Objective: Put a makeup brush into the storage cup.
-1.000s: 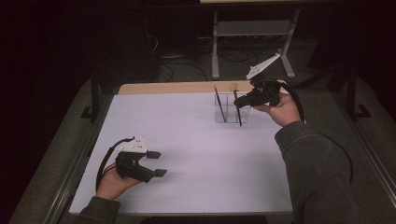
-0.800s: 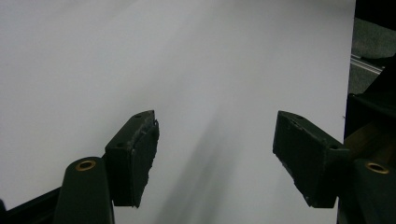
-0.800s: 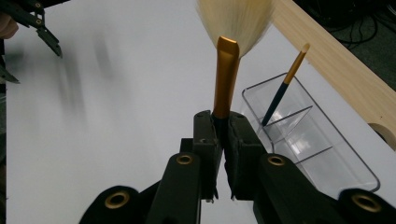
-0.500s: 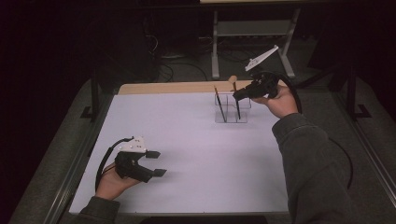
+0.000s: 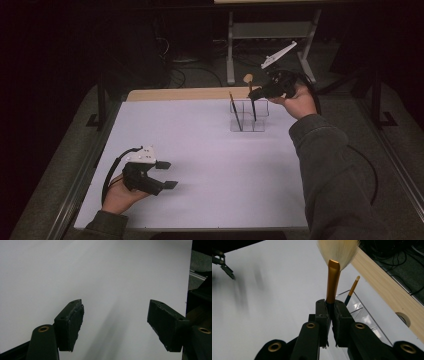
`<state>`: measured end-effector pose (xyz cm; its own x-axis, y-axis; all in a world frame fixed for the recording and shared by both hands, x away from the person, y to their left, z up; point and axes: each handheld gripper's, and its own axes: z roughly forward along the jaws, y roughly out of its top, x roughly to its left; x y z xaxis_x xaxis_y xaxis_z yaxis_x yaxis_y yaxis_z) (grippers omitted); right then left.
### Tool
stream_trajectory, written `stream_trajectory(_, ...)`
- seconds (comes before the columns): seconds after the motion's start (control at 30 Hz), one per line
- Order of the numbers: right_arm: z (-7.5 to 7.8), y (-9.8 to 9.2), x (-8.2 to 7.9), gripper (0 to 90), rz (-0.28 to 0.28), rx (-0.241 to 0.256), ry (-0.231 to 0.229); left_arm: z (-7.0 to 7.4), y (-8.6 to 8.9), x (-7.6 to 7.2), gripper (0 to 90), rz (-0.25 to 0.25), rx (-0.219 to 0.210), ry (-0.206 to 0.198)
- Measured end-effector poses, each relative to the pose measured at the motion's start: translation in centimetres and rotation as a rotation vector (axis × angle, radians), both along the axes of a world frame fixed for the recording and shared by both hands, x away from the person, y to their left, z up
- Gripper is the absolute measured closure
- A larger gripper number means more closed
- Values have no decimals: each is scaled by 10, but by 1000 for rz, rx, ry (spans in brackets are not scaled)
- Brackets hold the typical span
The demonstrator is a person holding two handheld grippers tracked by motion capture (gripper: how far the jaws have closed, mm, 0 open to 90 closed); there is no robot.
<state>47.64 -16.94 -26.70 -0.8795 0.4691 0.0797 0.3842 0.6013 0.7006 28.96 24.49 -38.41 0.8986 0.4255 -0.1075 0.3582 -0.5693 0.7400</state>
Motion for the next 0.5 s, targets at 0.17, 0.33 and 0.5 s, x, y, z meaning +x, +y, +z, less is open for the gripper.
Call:
stream_trajectory(0.17, 0, 3, 8, 829, -21, -4, 18, -1, 1, 1, 280, -7, -2, -6)
stream_trajectory(0.33, 3, 7, 17, 829, -30, -6, 13, 0, 2, 2, 279, -8, 4, -9)
stream_trajectory(0.5, 7, 12, 24, 829, -33, -32, 4, 0, 2, 2, 279, -6, 2, -5)
